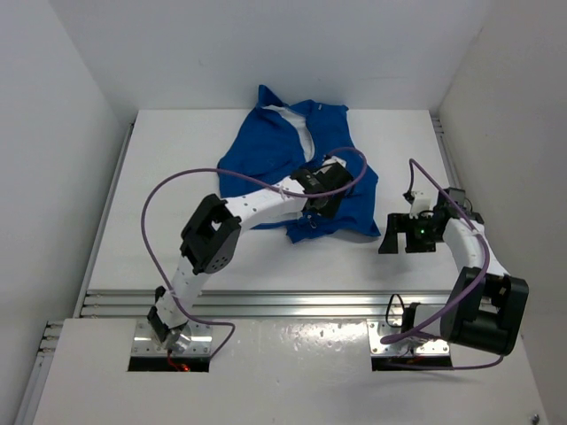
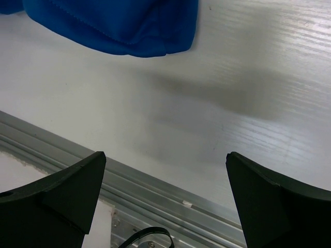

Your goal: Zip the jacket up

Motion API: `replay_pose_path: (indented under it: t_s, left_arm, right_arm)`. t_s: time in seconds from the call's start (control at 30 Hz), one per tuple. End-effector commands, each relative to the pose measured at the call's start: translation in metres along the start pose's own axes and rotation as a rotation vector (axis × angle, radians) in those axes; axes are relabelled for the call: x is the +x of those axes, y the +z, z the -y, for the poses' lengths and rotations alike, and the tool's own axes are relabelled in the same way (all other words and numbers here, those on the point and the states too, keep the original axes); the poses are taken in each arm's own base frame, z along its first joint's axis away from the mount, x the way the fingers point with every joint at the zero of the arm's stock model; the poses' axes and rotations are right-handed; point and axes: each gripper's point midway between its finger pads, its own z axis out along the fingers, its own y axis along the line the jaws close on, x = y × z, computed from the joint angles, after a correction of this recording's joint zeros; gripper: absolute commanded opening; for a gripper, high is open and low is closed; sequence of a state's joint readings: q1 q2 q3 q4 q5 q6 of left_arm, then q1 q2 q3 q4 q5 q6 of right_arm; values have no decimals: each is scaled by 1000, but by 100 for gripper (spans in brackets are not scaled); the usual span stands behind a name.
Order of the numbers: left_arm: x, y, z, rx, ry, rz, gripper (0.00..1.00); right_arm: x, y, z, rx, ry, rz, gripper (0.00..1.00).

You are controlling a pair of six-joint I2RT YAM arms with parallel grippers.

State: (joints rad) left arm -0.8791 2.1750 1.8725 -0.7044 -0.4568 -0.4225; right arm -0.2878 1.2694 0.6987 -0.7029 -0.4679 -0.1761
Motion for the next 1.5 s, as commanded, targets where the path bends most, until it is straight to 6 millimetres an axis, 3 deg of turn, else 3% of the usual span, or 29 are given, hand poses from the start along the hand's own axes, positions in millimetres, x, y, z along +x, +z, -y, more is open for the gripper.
replay_pose_path:
  t_s: [0.0, 0.1, 0.23, 0.37, 0.43, 0.5, 0.6, 0.7, 0.8, 0.9, 0.97, 1.07, 1.13, 1.17, 1.23, 1.47]
  left_arm:
    - [-14, -4, -2, -99, -28, 63, 100]
    - [-2, 2, -16, -179, -26, 54, 100]
    - [20, 11, -42, -263, -14, 10, 90]
    - [23, 5, -73, -268, -61, -19, 85]
    - [29, 7, -83, -233, -81, -55, 77]
    - [29, 4, -81, -164, -84, -75, 64]
    - [21, -12, -79, -70, -86, -66, 53]
    - [13, -32, -67, 73, -73, -43, 52]
    - [15, -39, -64, 114, -59, -31, 53]
    - [30, -33, -68, 93, -26, -62, 52]
    - [44, -30, -75, 80, -25, -91, 45]
    - [47, -32, -81, 78, -23, -95, 43]
    - [42, -34, -80, 82, -43, -79, 51]
    - [38, -38, -76, 68, -39, -61, 60]
    - [33, -40, -62, 52, -16, -37, 66]
    - [36, -34, -51, 10, 3, -39, 68]
  right_arm:
    - [3, 0, -10, -66, 28, 3, 100]
    - [5, -1, -10, -61, 32, 12, 100]
    - [6, -1, -11, -68, 33, 11, 100]
    - [5, -1, -12, -70, 36, 14, 100]
    - [4, -1, -12, -74, 36, 16, 100]
    - [4, -1, -12, -75, 36, 17, 100]
    - [5, -1, -13, -78, 40, 14, 100]
    - [3, -2, -13, -76, 28, 24, 100]
    - [1, -4, -14, -76, 27, 29, 100]
    - [0, -5, -15, -83, 27, 31, 100]
    - [-2, -5, -15, -86, 29, 34, 100]
    - [-3, -6, -16, -88, 29, 32, 100]
    - [-3, -6, -16, -89, 25, 35, 100]
    - [-4, -5, -16, -89, 29, 37, 100]
    - [-4, -5, -17, -96, 37, 37, 100]
    - [-5, -5, -17, -102, 40, 38, 100]
